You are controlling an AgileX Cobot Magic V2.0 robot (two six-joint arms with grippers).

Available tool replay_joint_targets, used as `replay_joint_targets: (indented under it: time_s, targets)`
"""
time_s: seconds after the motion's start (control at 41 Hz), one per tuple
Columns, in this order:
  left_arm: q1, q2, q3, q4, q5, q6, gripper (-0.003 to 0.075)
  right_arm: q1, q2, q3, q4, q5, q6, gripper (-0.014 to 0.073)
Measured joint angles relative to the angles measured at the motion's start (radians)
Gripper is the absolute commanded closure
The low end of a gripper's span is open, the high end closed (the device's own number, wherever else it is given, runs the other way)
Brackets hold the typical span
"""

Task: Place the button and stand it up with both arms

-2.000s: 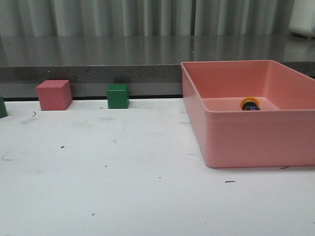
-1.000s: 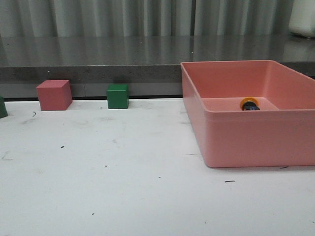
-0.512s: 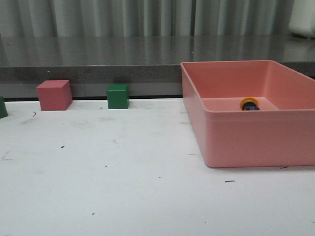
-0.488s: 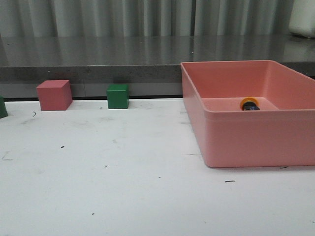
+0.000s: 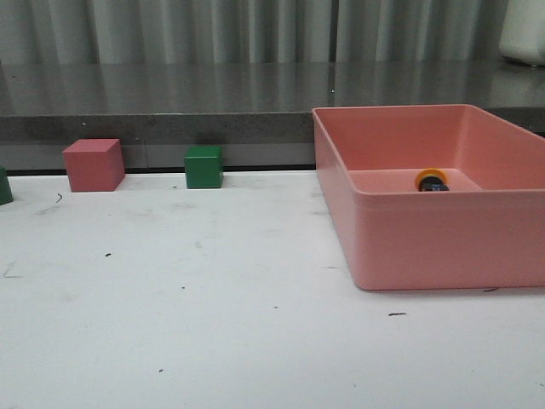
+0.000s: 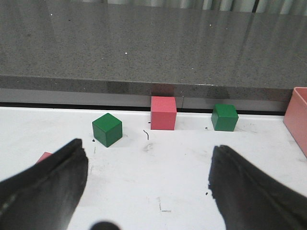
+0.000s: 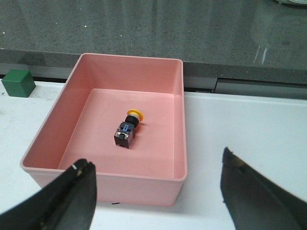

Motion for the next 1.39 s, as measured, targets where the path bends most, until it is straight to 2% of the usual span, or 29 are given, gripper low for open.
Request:
replay_joint_targets:
  time_s: [0.39, 0.561, 0.976, 1.39]
  targets:
    - [0.0, 0.0, 0.0, 0.0, 0.0, 0.0, 0.0283, 0.0, 0.0, 0.0, 0.0, 0.0, 0.0, 0.0032]
    - [0.0, 0.0, 0.0, 0.0, 0.0, 0.0, 0.0283, 0.0, 0.053, -0.011, 0.0, 0.018, 0.0, 0.003]
    - [0.0, 0.0, 0.0, 0.0, 0.0, 0.0, 0.0283, 0.019, 0.438, -0.25, 0.039, 0.221, 0.0, 0.0031]
    - [0.0, 0.0, 0.0, 0.0, 0.0, 0.0, 0.0283, 0.106, 0.867, -0.524, 0.046, 0.263, 0.0, 0.0031]
